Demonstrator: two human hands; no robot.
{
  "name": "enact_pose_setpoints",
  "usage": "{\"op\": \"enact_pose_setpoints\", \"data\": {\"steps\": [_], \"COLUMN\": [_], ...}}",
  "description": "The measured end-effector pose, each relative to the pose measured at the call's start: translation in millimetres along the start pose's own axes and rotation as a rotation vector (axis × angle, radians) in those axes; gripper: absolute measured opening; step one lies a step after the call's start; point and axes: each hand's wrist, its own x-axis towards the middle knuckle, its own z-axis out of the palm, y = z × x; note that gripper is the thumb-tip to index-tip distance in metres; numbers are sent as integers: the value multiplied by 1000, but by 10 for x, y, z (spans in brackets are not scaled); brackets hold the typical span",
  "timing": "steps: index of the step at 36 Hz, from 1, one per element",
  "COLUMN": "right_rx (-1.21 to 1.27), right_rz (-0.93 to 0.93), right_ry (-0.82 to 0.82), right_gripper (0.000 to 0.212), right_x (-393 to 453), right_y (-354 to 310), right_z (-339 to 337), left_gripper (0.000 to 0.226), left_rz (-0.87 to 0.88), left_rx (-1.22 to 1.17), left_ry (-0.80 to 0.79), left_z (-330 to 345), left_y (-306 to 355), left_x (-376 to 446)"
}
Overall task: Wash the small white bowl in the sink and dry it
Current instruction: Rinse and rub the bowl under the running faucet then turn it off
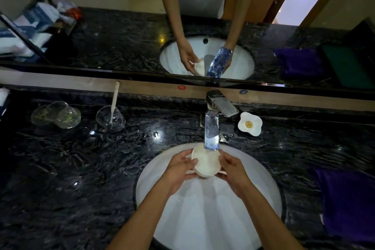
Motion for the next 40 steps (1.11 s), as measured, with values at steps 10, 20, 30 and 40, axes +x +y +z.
{"op": "enact_pose_setpoints", "data": {"steps": [10,20,30,40], "right_rx": [25,56,-13,128], "right_rz": [-93,-13,-96,50], "right_ry": [4,47,-4,68], "right_gripper": [30,29,24,24], "right_x": [28,136,86,142], "right_y": [59,92,131,215], "right_z": [24,46,5,9], "left_gripper": [44,36,46,43], "left_rz": [18,30,19,23], "left_rx": [-70,-22,-103,-20], "left_ry": [92,78,65,49], "left_z": [1,-111,-97,-74], "left_y": [-229,-188,-321,-153], "left_x": [97,118,69,66]}}
